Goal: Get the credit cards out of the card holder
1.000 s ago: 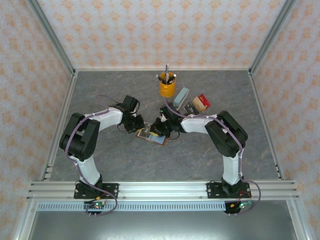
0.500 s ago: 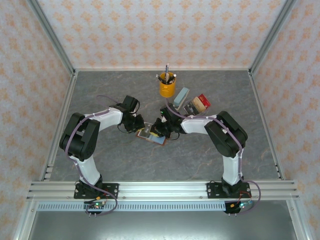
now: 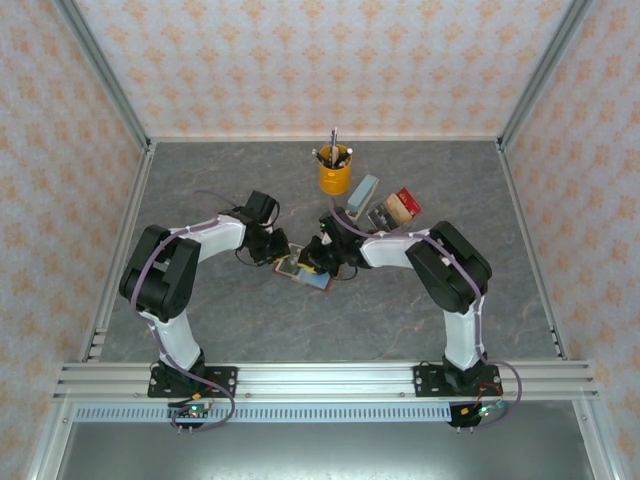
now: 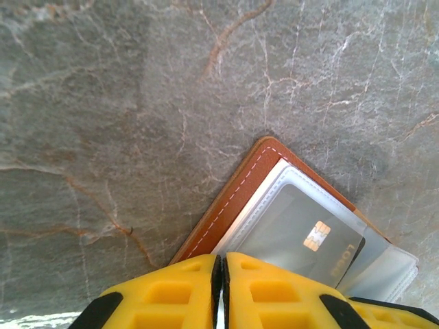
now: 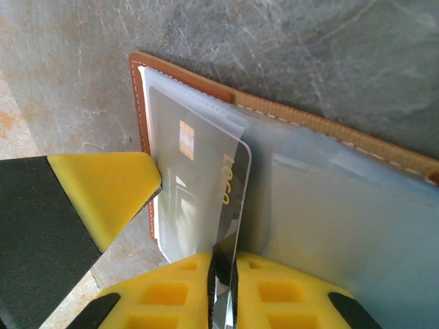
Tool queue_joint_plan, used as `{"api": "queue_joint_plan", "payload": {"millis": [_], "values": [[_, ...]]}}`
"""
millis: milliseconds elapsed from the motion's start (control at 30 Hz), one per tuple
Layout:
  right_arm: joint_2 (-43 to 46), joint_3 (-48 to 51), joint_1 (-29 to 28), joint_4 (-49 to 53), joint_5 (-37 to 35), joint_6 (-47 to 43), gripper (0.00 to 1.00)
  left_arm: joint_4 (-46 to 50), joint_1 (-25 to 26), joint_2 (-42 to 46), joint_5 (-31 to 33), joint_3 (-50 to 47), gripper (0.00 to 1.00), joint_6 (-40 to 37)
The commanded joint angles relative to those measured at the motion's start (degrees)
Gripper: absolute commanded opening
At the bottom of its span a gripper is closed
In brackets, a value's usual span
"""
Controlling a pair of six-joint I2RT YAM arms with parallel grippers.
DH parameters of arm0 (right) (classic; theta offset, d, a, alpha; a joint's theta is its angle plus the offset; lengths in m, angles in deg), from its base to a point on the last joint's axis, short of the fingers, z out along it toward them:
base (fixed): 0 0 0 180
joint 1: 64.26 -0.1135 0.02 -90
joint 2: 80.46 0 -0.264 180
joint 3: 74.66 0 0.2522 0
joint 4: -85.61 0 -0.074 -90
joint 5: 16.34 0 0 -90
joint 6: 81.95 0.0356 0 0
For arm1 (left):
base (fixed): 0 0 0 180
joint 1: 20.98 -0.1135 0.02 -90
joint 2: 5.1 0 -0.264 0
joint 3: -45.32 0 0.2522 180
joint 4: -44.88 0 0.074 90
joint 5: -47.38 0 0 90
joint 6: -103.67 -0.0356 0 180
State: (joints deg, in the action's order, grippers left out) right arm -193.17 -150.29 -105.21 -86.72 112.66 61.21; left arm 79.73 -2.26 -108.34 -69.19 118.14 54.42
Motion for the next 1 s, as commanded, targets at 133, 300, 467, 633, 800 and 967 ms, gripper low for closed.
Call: {"api": "queue_joint_plan", "payload": {"millis": [133, 300, 467, 633, 800, 967], "values": [[-0.61, 1.17, -0.45, -6.44, -1.42, 0.21, 0.12, 3.46, 0.38, -3.48, 3.10, -3.21, 0.14, 0.82], [0.77, 2.14, -0.36, -5.37, -2.30, -1.84, 0.05, 3.62, 0.33, -2.81, 3.01, -3.19, 0.14, 0.69], [2.79, 2.97, 0.58, -2.68, -2.45, -4.78, 0.00, 4.40, 0.11, -1.30, 3.09, -3.01, 0.16, 0.41], [4.07, 2.08, 2.14, 4.37, 0.34, -9.62, 0.00, 4.76, -0.35, -0.21, 3.36, -3.03, 0.21, 0.12], [3.76, 0.62, 3.27, 11.56, 2.14, -14.14, 0.00, 4.50, -0.46, -0.82, 3.10, -2.77, 0.22, 0.03], [4.38, 0.58, 4.47, 13.76, 2.49, -15.70, 0.00, 4.57, -0.45, -0.82, 2.84, -2.18, 0.21, -0.31]]}}
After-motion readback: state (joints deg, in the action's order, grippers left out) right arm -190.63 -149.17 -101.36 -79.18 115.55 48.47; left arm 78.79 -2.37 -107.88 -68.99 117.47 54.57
